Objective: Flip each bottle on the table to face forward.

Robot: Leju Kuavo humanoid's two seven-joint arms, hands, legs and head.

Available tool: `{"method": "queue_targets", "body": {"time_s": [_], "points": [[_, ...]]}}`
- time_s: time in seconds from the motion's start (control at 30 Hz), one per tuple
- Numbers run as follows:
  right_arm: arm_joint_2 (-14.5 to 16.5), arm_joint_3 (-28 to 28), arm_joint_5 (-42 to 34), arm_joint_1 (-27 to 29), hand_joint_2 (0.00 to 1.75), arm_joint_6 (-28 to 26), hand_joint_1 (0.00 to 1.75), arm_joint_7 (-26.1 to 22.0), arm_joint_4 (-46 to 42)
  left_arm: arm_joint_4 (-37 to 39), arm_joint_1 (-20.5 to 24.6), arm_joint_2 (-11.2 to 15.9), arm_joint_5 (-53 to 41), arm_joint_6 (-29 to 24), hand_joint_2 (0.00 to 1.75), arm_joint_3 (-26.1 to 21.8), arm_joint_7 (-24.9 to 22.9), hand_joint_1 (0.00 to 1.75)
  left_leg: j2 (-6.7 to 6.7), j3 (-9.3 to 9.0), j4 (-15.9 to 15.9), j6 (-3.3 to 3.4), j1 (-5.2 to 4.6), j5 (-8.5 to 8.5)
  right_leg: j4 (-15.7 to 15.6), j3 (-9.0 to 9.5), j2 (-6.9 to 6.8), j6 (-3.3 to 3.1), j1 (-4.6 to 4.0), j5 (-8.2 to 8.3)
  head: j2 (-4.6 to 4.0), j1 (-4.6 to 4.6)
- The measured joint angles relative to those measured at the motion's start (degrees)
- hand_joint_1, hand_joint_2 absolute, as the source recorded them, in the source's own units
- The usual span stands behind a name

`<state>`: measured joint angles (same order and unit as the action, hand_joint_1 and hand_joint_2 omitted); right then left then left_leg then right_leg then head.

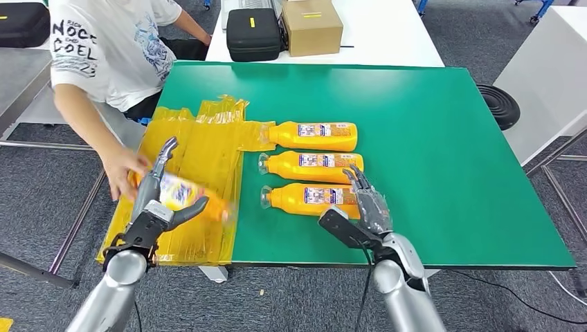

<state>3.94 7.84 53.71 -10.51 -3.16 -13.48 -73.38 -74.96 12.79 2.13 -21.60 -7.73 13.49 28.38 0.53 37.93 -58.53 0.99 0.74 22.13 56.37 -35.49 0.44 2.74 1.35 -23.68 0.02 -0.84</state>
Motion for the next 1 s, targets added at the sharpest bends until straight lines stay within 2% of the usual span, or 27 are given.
{"method": "queue_targets", "body": {"time_s": [0.2, 0.43, 0.73, 1.0], "points": [[-3.83, 0.22, 3.76, -3.42, 1.75, 4.73, 0.00, 2.89, 4.06, -2.27, -2.69, -3.37, -0.69, -2.64, 1.75, -2.79, -0.98, 0.00, 0.04, 0.05, -0.01, 0.00, -0.01, 0.00, 0.00, -0.01, -0.06, 0.01, -0.01, 0.00, 0.00, -0.01], [-5.81, 1.40, 4.68, -6.92, 1.75, 7.11, 0.00, 4.09, 9.38, -2.92, -3.33, -4.98, -1.26, -3.35, 1.75, -3.73, -1.63, 0.00, 0.02, 0.05, 0.00, 0.00, 0.02, 0.00, 0.02, -0.02, -0.06, 0.00, -0.03, 0.00, 0.00, -0.01], [-6.33, 3.86, 4.60, -14.44, 1.75, 8.30, 0.00, 3.33, 21.08, -2.76, -3.55, -5.72, -1.90, -4.52, 1.75, -4.22, -2.19, 0.00, 0.02, 0.03, -0.01, 0.00, 0.01, -0.01, 0.01, -0.01, -0.05, 0.01, -0.02, 0.01, 0.00, -0.01], [-6.24, 4.75, 4.60, -16.76, 1.75, 8.01, 0.00, 3.06, 25.98, -2.35, -3.97, -5.74, -1.96, -4.70, 1.75, -4.54, -2.19, 0.00, 0.01, 0.02, 0.00, 0.00, 0.02, -0.01, 0.02, -0.01, -0.05, 0.01, -0.03, 0.01, 0.00, -0.01]]}}
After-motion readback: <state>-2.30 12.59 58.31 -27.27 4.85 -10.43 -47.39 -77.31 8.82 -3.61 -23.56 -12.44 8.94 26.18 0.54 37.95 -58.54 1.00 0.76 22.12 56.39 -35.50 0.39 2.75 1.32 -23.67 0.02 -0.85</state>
